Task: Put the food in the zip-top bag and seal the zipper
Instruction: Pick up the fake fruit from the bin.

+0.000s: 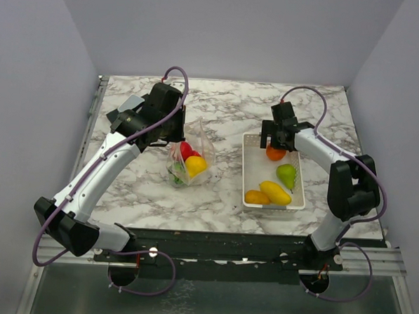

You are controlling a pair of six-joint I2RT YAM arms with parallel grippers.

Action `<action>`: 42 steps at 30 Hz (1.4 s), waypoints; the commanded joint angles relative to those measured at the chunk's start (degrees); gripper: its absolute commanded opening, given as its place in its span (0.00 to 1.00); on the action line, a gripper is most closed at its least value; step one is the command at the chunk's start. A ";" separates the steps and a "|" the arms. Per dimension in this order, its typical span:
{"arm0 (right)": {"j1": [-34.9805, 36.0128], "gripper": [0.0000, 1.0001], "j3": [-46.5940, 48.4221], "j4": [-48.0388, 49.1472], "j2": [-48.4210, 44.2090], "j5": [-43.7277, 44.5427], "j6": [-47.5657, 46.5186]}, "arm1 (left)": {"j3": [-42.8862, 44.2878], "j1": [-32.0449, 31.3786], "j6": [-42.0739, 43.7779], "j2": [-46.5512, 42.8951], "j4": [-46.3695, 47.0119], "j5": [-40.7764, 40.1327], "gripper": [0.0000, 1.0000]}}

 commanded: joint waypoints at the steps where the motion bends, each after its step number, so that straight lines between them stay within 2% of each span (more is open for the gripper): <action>1: -0.44 1.00 1.20 1.13 1.09 -1.09 0.25 | 1.26 0.05 0.41 -1.71 -0.88 0.23 0.00; 5: -0.43 0.99 1.26 0.80 1.79 -0.13 0.61 | 1.30 -0.02 0.32 -1.60 -0.76 0.40 0.00; 14: -0.42 0.87 1.17 0.46 2.19 0.04 0.79 | 1.08 -0.03 0.33 -2.04 -0.77 0.32 0.00; 29: -0.44 0.49 1.40 -2.37 -1.83 -0.08 1.39 | 0.92 0.03 0.51 -2.04 -0.60 0.31 0.00; 37: -0.47 0.43 1.26 -3.66 -6.26 -2.95 1.79 | 0.86 0.01 0.34 -1.87 -0.30 0.58 0.00; 42: -0.42 0.42 2.32 -5.25 -9.77 -5.43 1.56 | 0.79 0.02 0.01 -1.61 -0.14 0.83 0.00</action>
